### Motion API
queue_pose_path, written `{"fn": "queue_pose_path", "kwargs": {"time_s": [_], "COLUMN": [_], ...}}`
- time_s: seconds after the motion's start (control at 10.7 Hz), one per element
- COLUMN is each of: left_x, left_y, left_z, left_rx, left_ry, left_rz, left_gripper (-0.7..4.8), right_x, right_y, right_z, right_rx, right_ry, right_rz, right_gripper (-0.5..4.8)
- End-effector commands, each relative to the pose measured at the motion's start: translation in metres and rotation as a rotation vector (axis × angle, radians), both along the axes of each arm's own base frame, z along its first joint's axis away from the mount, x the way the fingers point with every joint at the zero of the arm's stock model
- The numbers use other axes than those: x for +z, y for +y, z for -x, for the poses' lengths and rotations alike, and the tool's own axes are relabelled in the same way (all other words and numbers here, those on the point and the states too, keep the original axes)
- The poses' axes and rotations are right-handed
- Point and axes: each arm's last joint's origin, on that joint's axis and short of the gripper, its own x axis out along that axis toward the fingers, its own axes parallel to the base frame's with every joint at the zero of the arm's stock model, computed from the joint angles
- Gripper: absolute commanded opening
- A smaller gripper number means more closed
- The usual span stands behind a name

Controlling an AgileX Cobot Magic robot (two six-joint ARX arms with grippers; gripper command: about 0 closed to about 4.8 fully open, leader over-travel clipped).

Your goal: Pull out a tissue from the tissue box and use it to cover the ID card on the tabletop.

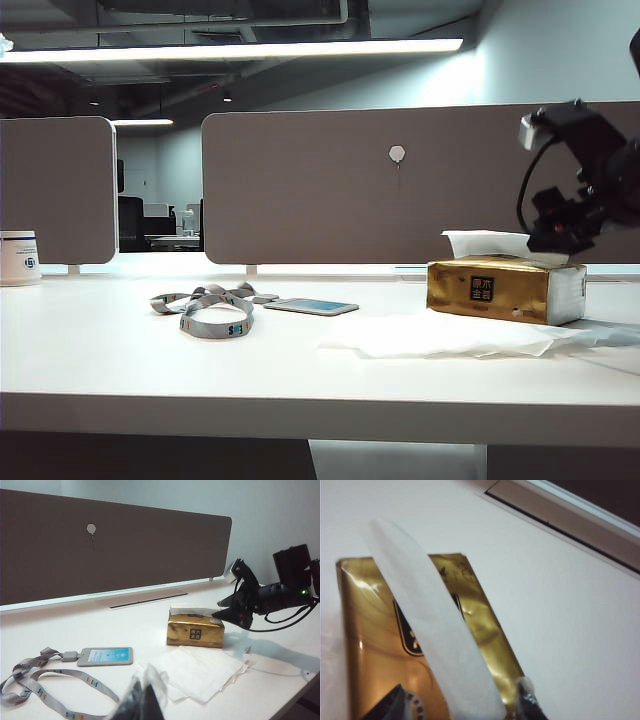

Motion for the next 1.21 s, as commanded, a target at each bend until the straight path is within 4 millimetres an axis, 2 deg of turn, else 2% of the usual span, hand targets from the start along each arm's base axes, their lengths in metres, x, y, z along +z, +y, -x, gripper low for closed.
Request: {"fn": "queue_pose_path", "kwargs": {"time_s": [0.09,0.37,0.47,0.56,0.65,0.75,0.84,1.12,1.21], "left_x": [0.002,0.002,0.002,0.002,0.002,0.002,0.002,0.002,0.002], "left_y": [0.0,0.0,0.0,0.0,0.0,0.0,0.0,0.0,0.0], "left_z": [0.001,0.001,0.0,0.0,0.0,0.0,0.0,0.0,0.0], "left_rx": [-0.002,0.0,0.001,0.001,0.001,0.002,0.006,0.015,0.02], "left_ry": [-0.013,-0.013,-0.013,-0.013,-0.013,-0.013,-0.013,-0.013,-0.013], "left_rz": [0.002,0.003,0.003,0.003,0.003,0.003,0.004,0.006,0.007], "left_gripper": [-0.05,-0.05,-0.06,-0.05,-0.06,-0.06,-0.05,-0.05,-0.06], "right_x": [-0.004,-0.003,-0.002,-0.002,0.014,0.021,0.054,0.082,0.096], "right_y": [-0.001,-0.001,-0.001,-0.001,0.0,0.001,0.003,0.007,0.015], "right_z": [-0.007,-0.009,-0.009,-0.009,-0.012,-0.011,-0.003,-0.001,-0.001], "right_rx": [-0.04,-0.058,-0.061,-0.061,-0.052,-0.029,0.044,0.151,0.232], "right_ry": [-0.044,-0.075,-0.076,-0.079,-0.233,-0.275,-0.452,-0.535,-0.565], "right_rz": [0.009,0.011,0.012,0.012,-0.02,-0.032,-0.129,-0.193,-0.231], "right_gripper": [1.92,1.28,-0.06,-0.06,-0.05,-0.05,-0.05,-0.06,-0.06]}}
